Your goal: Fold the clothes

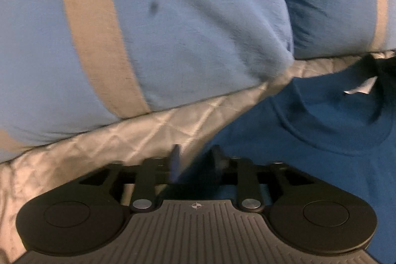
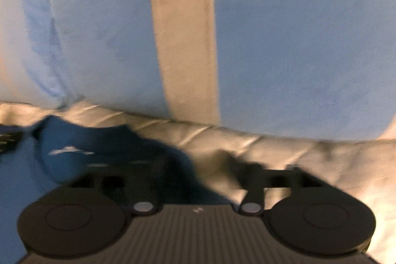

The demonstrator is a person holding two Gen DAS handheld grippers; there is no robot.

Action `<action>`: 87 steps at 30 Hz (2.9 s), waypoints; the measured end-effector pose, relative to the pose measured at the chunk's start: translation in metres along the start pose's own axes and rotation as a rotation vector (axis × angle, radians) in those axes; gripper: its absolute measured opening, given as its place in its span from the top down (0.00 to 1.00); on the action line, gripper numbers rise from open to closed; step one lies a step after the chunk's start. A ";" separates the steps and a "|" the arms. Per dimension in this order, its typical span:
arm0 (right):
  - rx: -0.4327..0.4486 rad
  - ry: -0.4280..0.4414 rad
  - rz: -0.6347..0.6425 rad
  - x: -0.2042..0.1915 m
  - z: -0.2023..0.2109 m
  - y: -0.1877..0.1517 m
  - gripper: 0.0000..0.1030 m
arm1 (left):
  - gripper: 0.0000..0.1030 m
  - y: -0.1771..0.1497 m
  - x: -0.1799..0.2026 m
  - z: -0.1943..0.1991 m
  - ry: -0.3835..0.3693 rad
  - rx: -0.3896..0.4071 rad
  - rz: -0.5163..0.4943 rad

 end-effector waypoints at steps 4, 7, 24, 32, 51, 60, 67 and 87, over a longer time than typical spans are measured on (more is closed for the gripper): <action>0.084 -0.072 0.097 0.004 0.040 0.004 0.01 | 0.42 -0.007 -0.018 0.031 0.042 0.064 0.070; 0.087 -0.091 0.115 0.011 0.070 0.004 0.00 | 0.40 -0.015 -0.035 0.061 0.066 0.100 0.120; 0.375 -0.099 0.260 -0.062 0.261 -0.043 0.00 | 0.31 -0.070 -0.126 0.240 0.195 0.277 0.322; 0.460 0.073 0.323 -0.138 0.315 -0.043 0.00 | 0.21 -0.090 -0.164 0.314 0.340 0.364 0.337; 0.362 0.139 0.245 -0.208 0.237 -0.162 0.00 | 0.18 -0.287 -0.199 0.301 0.273 0.274 0.900; 0.406 0.209 0.160 -0.195 0.248 -0.160 0.00 | 0.19 -0.377 -0.237 0.311 0.344 0.335 1.272; 0.408 0.212 0.105 -0.186 0.249 -0.156 0.00 | 0.19 -0.421 -0.254 0.305 0.278 0.377 1.487; 0.384 0.190 0.097 -0.188 0.239 -0.156 0.00 | 0.89 -0.450 -0.286 0.259 0.287 0.279 1.708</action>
Point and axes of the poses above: each gripper's, at about its wrist camera, not at the fingertips, and z roughly against the way its jaws point, x to its right, y to its top, the point moved 2 cm from there along -z, roughly the way its jaws point, and after that the axes turned 3 degrees about y, right-handed, at the moved point
